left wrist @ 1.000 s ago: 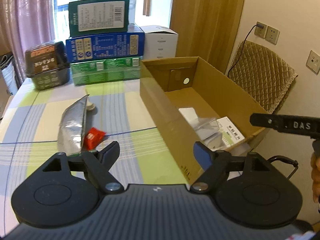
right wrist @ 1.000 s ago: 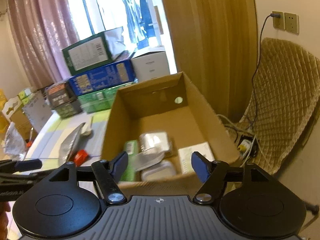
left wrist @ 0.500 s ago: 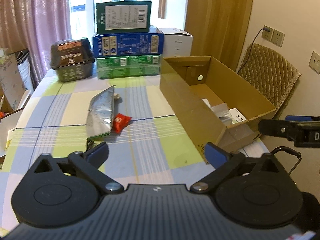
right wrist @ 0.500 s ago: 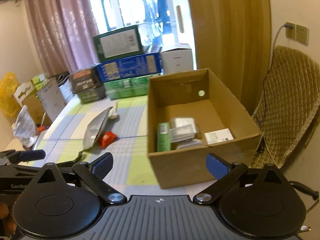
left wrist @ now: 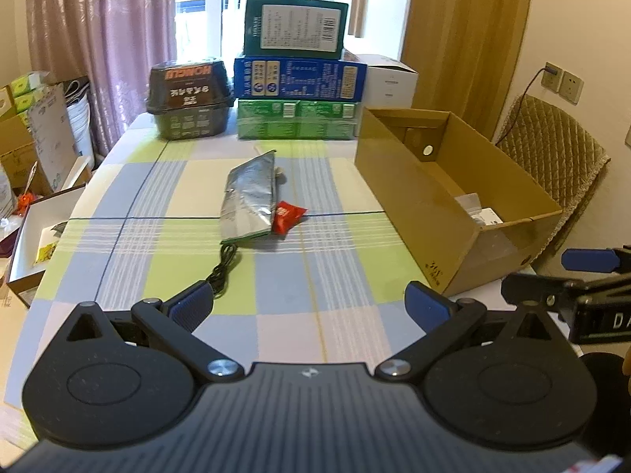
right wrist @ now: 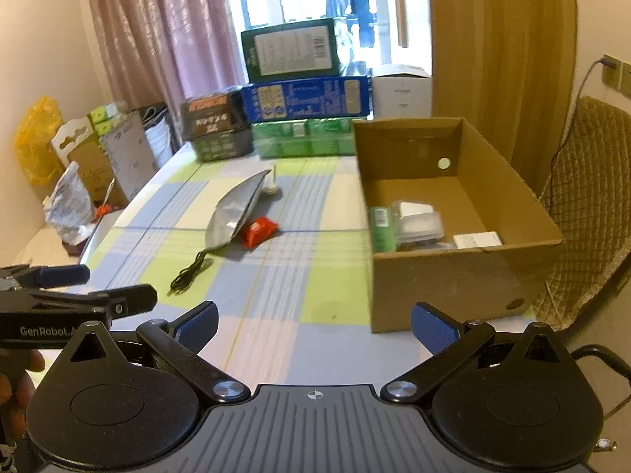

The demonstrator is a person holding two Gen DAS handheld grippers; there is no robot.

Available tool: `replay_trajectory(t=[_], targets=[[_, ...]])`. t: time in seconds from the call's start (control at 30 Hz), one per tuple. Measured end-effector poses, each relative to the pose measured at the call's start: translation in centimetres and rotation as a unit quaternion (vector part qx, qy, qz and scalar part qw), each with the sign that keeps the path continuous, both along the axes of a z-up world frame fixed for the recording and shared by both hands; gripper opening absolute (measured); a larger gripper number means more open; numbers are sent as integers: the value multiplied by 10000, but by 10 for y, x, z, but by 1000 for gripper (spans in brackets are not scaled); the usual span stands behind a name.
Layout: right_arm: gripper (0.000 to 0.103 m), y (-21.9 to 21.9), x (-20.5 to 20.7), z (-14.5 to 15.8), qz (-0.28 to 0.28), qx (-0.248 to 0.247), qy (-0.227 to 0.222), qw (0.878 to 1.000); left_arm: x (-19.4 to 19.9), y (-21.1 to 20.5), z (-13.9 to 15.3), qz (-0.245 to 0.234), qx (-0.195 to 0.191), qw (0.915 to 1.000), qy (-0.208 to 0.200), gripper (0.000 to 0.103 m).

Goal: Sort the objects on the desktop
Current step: 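Move both tools back from the box toward the black cable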

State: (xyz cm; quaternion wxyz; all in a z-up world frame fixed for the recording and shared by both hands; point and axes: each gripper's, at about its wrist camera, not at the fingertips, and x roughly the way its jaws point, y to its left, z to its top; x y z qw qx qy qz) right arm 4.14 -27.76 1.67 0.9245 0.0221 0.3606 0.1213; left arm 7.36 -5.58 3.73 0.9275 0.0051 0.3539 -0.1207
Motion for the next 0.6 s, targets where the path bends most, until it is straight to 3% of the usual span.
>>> replay_trajectory(t=[0.6], targets=[[101, 26, -1, -12, 225, -65, 136, 9996, -2, 27, -2, 235, -46, 9997, 19, 102]])
